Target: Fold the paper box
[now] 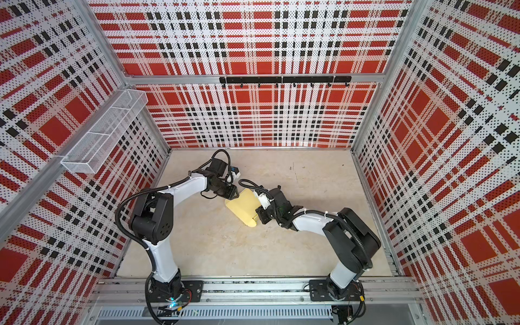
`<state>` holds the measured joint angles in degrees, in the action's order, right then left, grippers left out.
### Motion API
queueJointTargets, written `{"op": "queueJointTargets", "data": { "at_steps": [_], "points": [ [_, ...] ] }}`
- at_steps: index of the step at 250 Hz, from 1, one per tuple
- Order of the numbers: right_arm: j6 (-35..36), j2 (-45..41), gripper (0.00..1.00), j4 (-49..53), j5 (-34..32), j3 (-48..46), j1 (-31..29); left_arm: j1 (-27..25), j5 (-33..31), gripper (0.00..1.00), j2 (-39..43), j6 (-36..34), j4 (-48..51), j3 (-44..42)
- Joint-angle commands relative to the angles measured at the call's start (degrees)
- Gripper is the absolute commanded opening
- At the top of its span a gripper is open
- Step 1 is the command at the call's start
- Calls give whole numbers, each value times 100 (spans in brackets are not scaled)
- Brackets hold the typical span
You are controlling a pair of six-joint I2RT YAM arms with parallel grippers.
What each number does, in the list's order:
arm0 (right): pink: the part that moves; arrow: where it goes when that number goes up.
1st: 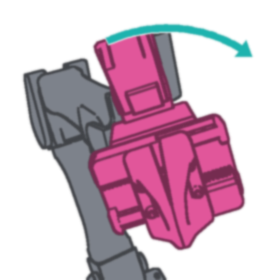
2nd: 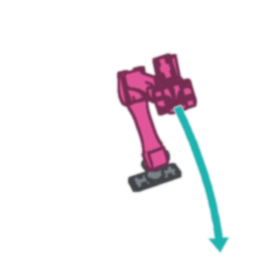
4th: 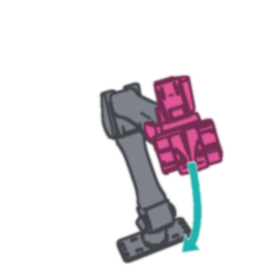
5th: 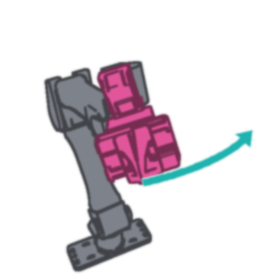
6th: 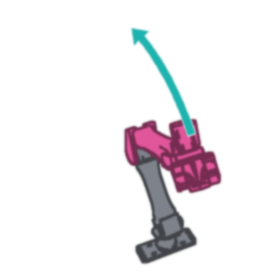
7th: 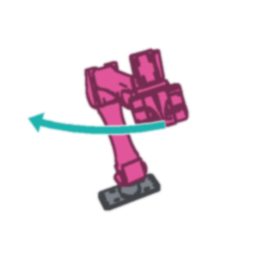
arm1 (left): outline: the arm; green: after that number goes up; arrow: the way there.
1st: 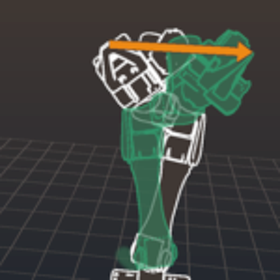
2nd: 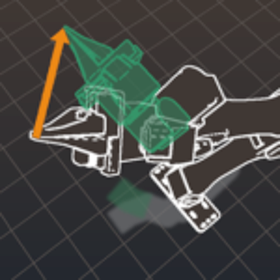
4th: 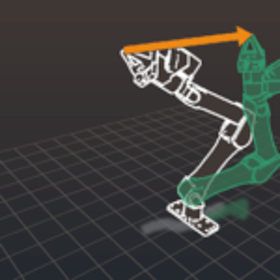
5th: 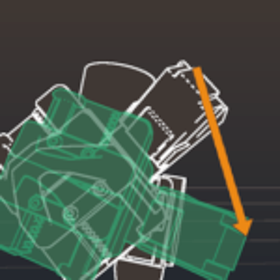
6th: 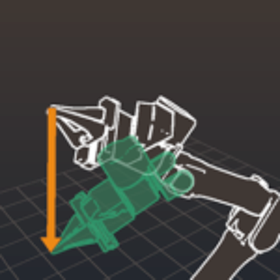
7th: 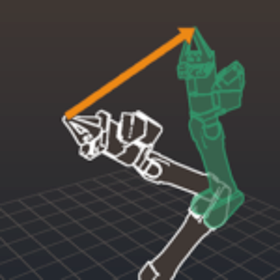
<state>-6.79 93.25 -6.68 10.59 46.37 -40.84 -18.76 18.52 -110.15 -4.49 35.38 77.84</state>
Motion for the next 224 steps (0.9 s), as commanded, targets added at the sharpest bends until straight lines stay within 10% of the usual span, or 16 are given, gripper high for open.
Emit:
{"op": "queueJointTargets", "data": {
  "at_steps": [1,143,224],
  "points": [
    [275,-359,21,68,-142,38,51,38,74,29,-153,-73,-4,-116],
    [3631,-1855,84,208,-1435,-674,60,246,202,19,-457,-341,116,-38],
    [5453,-1324,100,-346,-1282,-951,39,330,411,17,-539,-533,267,117]
  ]
}}
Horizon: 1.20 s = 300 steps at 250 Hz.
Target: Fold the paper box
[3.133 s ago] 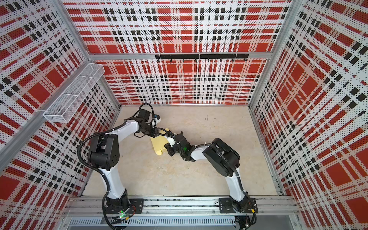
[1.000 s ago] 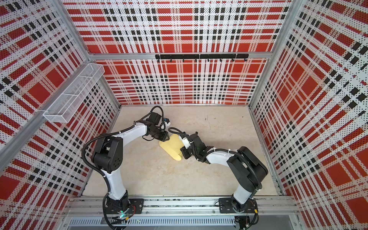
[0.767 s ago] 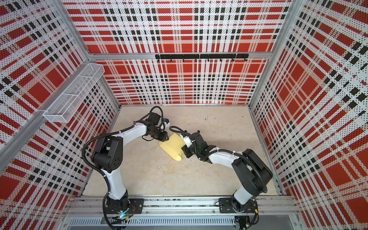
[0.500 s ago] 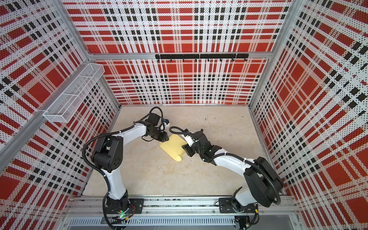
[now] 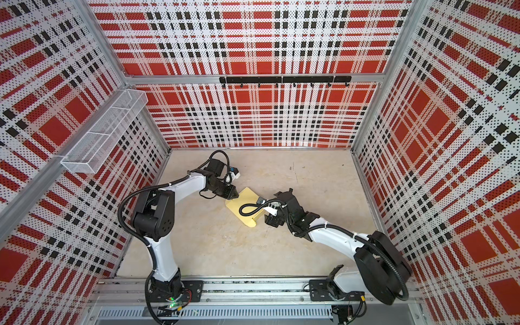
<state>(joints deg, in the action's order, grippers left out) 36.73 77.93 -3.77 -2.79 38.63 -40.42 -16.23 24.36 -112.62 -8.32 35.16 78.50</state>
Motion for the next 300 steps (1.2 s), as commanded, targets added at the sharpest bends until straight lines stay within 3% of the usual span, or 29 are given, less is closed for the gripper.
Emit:
{"op": "queueJointTargets", "data": {
  "at_steps": [1,61,100,203,300],
  "points": [
    [1127,215,100,-653,57,-183,-6,76,-175,17,-298,-151,294,51],
    [2409,904,100,-1510,-298,-252,-166,70,-113,14,-419,-311,474,227],
    [2831,1355,100,-2019,-460,-228,-253,98,-36,14,-404,-363,497,227],
    [3395,2289,99,-2499,-747,20,-580,141,82,10,-554,-460,668,424],
    [3699,2371,99,-2495,-619,144,-475,195,128,9,-766,-609,835,606]
  ]
}}
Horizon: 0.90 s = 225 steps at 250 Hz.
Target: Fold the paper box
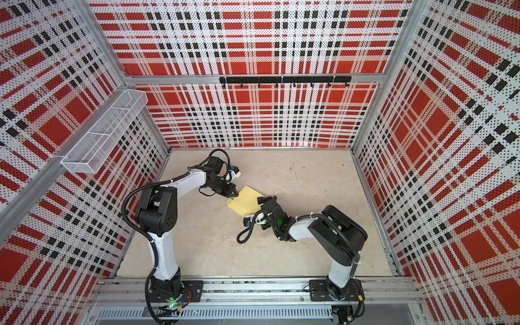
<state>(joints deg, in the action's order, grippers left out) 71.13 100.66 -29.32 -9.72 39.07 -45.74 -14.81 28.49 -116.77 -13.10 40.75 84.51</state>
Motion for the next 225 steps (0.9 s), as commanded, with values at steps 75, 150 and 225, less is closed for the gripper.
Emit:
{"op": "queueJointTargets", "data": {
  "at_steps": [75,150,225],
  "points": [
    [274,211,97,-153,223,177,126,48,-195,10,-438,-157,346,96],
    [100,329,95,-474,374,379,148,42,-153,11,-454,-193,362,97],
    [-79,304,88,-550,547,461,191,41,31,14,-469,-171,416,136]
  ]
}}
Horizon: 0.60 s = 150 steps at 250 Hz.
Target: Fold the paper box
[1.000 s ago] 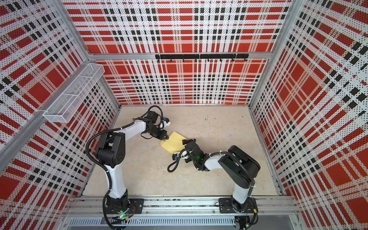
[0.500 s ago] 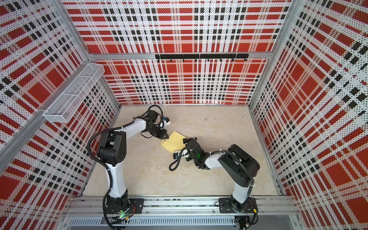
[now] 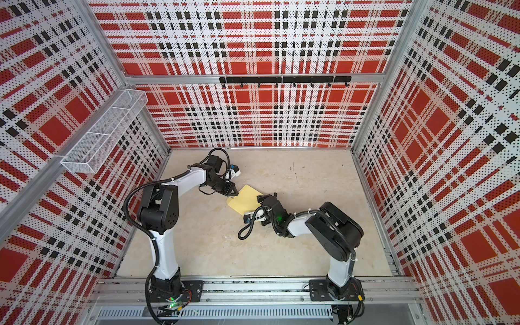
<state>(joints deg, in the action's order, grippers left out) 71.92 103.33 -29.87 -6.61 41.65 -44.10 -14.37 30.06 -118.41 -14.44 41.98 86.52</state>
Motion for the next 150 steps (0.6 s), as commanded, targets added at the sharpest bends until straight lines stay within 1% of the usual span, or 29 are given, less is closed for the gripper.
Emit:
{"op": "queueJointTargets", "data": {
  "at_steps": [1,55,101,150],
  "points": [
    [-164,38,88,-503,238,199,26,1,-125,14,-305,-35,294,-65],
    [-392,-41,80,-531,330,203,64,-4,82,17,-197,10,328,-56],
    [-519,-35,79,-627,353,203,60,3,431,22,-182,114,363,-28],
    [-642,-66,69,-556,402,221,59,23,613,25,-99,195,338,-61]
  ]
}}
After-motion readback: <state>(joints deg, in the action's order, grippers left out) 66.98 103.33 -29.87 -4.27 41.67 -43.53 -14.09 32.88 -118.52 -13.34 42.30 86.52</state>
